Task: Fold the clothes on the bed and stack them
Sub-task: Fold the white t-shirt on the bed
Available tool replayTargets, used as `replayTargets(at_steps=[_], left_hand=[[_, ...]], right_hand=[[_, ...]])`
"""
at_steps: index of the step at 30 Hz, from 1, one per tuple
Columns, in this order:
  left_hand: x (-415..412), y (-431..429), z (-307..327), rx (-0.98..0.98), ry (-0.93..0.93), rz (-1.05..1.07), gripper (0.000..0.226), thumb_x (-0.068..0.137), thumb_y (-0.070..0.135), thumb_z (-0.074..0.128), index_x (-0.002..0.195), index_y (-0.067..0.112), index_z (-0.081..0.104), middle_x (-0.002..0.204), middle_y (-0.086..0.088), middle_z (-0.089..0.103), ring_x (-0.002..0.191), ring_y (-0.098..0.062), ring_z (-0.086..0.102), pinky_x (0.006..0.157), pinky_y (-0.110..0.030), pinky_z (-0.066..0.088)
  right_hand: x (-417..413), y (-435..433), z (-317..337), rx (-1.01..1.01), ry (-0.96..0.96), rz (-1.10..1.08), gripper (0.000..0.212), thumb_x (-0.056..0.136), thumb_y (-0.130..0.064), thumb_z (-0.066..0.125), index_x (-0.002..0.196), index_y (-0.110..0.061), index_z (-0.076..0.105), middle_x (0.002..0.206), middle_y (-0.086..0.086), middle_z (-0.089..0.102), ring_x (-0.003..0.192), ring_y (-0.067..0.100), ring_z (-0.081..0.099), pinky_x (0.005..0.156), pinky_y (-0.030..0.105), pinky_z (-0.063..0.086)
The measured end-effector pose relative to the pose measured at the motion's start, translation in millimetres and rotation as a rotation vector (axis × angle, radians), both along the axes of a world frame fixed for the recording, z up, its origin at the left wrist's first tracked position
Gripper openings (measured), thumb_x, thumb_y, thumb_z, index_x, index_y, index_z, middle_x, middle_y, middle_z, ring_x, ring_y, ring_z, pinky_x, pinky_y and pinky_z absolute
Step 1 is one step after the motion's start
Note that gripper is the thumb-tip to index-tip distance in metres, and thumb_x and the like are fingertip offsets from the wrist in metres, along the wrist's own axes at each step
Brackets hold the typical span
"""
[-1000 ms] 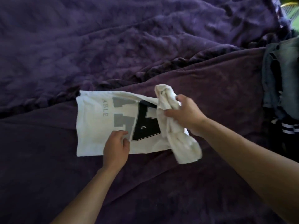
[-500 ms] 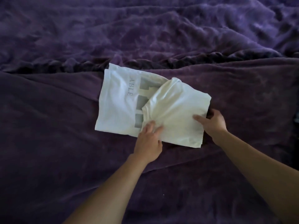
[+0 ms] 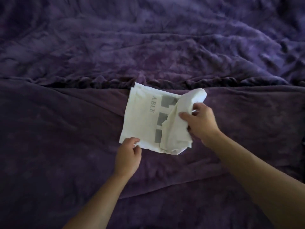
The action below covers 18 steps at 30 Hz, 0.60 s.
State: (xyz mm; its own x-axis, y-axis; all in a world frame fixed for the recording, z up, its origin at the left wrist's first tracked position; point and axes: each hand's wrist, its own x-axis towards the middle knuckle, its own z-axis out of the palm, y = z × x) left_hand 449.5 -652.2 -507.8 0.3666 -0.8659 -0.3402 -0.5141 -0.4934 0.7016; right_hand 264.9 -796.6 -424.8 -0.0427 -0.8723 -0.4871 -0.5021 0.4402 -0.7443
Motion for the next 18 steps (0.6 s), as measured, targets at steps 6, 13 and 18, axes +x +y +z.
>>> replayTargets(at_steps=[6, 13, 18], left_hand=[[61.8, 33.3, -3.9, 0.031, -0.027, 0.129, 0.024, 0.085, 0.0, 0.055, 0.102, 0.013, 0.067, 0.098, 0.001, 0.067, 0.075, -0.003, 0.058, 0.067, -0.012, 0.04], [69.7, 15.3, -9.5, -0.097, -0.242, -0.022, 0.025, 0.088, 0.01, 0.053, 0.11, 0.012, 0.065, 0.113, -0.005, 0.058, 0.104, -0.025, 0.056, 0.082, -0.037, 0.049], [49.3, -60.0, -24.1, -0.249, -0.512, -0.393, 0.04, 0.086, 0.022, 0.049, 0.124, 0.012, 0.059, 0.139, -0.02, 0.045, 0.123, -0.038, 0.047, 0.089, -0.046, 0.046]], right_hand=[[133.7, -4.4, -55.5, 0.125, 0.034, 0.327, 0.036, 0.08, -0.02, 0.073, 0.108, -0.018, 0.051, 0.103, 0.007, 0.065, 0.08, 0.028, 0.07, 0.073, 0.043, 0.059], [104.2, 10.4, -80.8, -0.346, 0.419, 0.586, 0.039, 0.093, -0.019, 0.052, 0.132, -0.02, 0.051, 0.139, 0.002, 0.047, 0.127, 0.022, 0.042, 0.097, 0.039, 0.043], [56.5, -24.3, -104.9, -0.417, 0.795, 0.883, 0.054, 0.098, -0.04, 0.043, 0.149, -0.029, 0.025, 0.161, 0.008, 0.009, 0.148, 0.028, 0.006, 0.108, 0.051, 0.026]])
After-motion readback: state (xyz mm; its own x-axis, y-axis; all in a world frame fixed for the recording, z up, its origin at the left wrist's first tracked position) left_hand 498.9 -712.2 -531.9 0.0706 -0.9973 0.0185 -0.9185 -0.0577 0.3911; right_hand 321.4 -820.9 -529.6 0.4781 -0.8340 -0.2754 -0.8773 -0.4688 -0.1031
